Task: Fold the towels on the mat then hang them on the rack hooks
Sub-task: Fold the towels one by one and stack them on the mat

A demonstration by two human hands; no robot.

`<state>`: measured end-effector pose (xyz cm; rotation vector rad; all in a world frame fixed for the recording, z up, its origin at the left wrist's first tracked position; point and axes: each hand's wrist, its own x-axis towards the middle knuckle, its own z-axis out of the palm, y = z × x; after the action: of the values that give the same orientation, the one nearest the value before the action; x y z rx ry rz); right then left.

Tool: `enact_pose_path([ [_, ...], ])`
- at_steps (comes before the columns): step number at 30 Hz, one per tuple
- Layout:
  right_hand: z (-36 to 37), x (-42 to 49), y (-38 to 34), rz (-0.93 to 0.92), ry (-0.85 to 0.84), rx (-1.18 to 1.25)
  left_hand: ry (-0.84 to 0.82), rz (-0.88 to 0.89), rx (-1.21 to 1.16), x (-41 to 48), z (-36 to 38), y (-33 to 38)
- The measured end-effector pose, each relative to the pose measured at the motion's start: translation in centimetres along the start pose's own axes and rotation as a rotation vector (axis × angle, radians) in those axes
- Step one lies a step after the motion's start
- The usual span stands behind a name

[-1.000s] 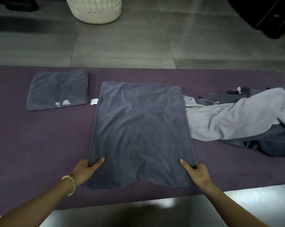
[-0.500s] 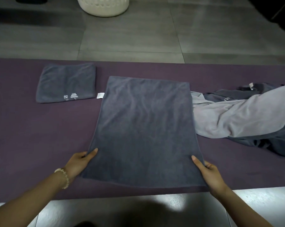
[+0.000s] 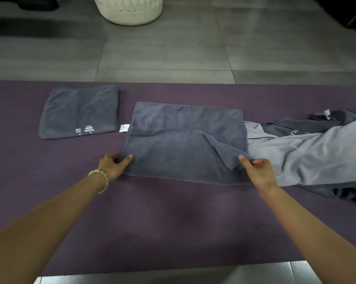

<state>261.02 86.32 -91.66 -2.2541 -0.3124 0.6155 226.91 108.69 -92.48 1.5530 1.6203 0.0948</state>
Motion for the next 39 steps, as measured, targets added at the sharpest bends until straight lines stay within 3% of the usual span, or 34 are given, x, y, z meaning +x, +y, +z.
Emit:
enact_pose_path([
  [6,0.4,-0.2,-0.8,0.002,0.056,-0.051,0.038,-0.051,0.025,1.4,0.4,0.6],
  [14,0.8,-1.0,-4.1,0.218,-0.108,-0.036,0.014,-0.118,-0.237,1.6,1.7,3.1],
  [21,2.1,-1.6,-3.6,0.095,-0.037,0.197,0.102,0.072,-0.224,0.0,0.8,4.9],
  [26,1.4,-4.2,-1.9,0.138,-0.199,0.377,0.176,0.141,-0.280,-2.7,-1.6,1.6],
  [32,-0.2,-10.6,3.4,0.215,-0.430,0.256,0.144,0.089,-0.173,-9.1,-3.4,-7.8],
  [36,-0.2,-12.4,5.3,0.121,-0.372,0.104,0.050,0.016,-0.110,-10.1,-3.0,-10.5],
  [39,0.1,-11.9,5.7,-0.033,-0.319,-0.009,0.143,0.045,-0.028,-8.1,-3.4,-10.9],
])
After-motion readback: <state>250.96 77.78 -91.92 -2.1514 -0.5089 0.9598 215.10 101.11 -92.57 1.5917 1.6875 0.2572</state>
